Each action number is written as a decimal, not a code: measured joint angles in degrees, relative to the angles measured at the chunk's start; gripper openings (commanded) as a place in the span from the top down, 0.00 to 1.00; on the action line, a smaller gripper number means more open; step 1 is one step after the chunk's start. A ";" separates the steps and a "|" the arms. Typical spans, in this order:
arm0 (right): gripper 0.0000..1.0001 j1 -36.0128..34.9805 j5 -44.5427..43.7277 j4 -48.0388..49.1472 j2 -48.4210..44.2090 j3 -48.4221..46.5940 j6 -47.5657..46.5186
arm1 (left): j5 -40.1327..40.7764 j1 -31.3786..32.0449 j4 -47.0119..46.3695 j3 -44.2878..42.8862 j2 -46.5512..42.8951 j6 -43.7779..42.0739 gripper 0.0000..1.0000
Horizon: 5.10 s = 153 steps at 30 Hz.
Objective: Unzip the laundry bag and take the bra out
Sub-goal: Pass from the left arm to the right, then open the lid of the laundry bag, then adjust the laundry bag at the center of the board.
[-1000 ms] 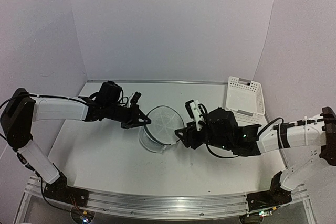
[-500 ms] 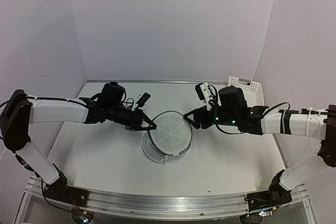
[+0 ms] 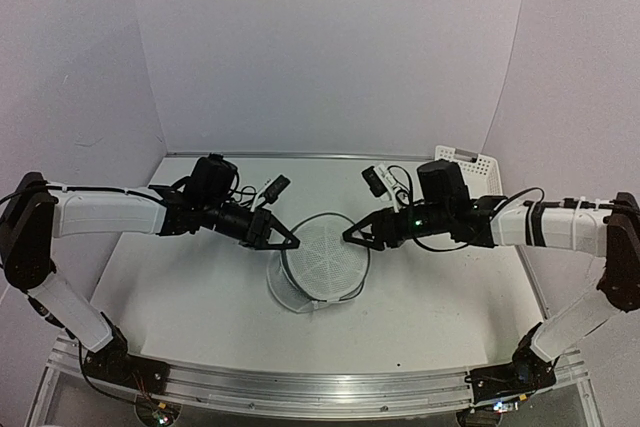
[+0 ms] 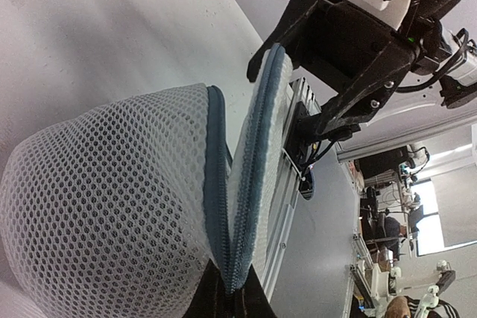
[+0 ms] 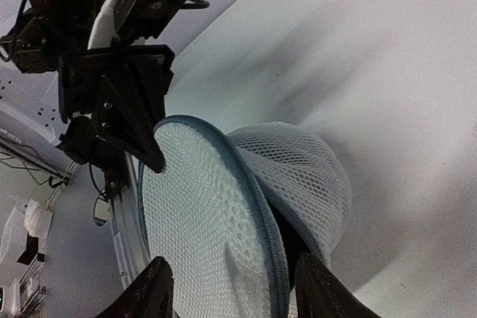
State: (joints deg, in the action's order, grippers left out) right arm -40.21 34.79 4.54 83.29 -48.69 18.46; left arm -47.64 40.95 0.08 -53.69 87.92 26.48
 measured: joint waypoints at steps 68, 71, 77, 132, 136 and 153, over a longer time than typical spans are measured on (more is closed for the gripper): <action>1.00 -37.33 -40.28 20.48 -12.24 17.11 -65.66 | 9.86 -3.28 17.11 -5.51 4.90 -2.82 0.35; 1.00 -38.69 -43.32 21.00 -11.76 17.14 -67.73 | 12.17 -2.91 18.38 -7.26 4.90 -3.13 0.59; 1.00 -42.62 -49.81 24.70 -10.58 18.84 -71.87 | 15.34 -2.58 20.48 -9.22 5.18 -4.15 0.83; 0.41 -35.26 -52.76 -12.52 -9.75 -2.23 -17.59 | 28.00 -4.20 18.27 -6.05 -3.87 -0.37 1.00; 0.45 -33.27 -47.87 -15.08 -1.44 -8.20 -14.49 | 28.41 -4.20 17.57 -4.52 -5.46 0.90 1.00; 0.56 -23.76 -33.62 -17.49 25.24 -27.93 0.46 | 27.87 -4.13 14.88 -0.11 -10.10 6.58 1.00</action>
State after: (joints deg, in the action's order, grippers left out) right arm -63.96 1.17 -12.95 108.53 -76.62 18.92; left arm -19.77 36.82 14.96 -53.80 77.82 33.06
